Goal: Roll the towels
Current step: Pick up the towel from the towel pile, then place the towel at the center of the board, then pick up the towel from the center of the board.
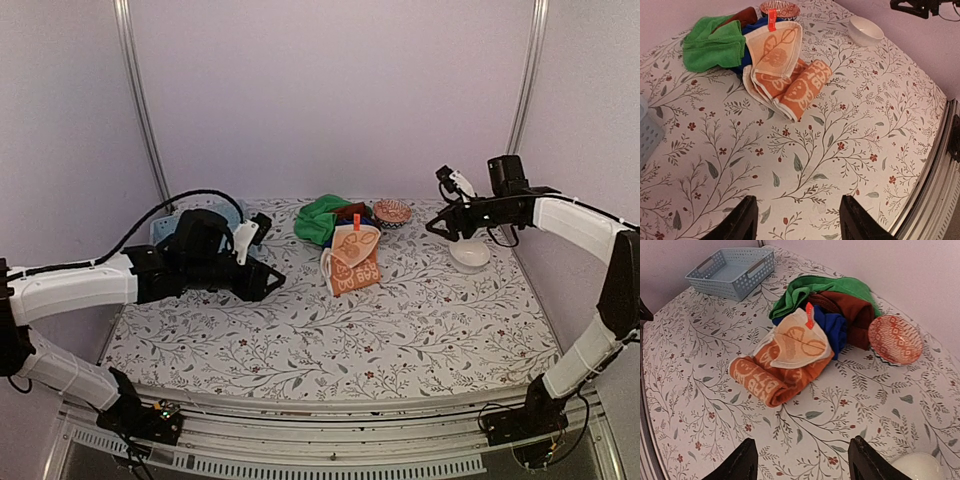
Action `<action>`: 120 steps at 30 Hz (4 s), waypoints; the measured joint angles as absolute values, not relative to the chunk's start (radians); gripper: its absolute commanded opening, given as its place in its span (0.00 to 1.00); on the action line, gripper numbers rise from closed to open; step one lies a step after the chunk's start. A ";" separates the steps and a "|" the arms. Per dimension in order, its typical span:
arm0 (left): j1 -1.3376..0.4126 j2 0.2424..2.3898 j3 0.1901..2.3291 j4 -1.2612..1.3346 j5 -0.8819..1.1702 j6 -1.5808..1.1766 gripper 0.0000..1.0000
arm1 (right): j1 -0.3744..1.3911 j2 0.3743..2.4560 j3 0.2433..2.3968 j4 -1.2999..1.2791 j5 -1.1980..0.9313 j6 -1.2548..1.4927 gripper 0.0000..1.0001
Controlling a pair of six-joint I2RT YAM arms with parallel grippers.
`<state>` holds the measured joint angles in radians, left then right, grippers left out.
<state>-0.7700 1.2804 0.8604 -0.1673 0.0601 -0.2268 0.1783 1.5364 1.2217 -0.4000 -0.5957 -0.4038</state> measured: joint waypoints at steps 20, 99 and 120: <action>-0.862 1.329 0.732 -0.002 0.009 -0.466 0.58 | 0.416 2.202 1.854 -0.587 -0.326 -0.302 0.43; -0.831 1.503 0.837 -0.078 -0.132 -0.289 0.58 | 0.455 1.386 0.848 -0.649 -0.433 -0.924 0.43; -0.831 1.483 0.787 -0.080 -0.120 -0.326 0.59 | 0.512 1.694 0.958 -0.596 -0.374 -0.928 0.47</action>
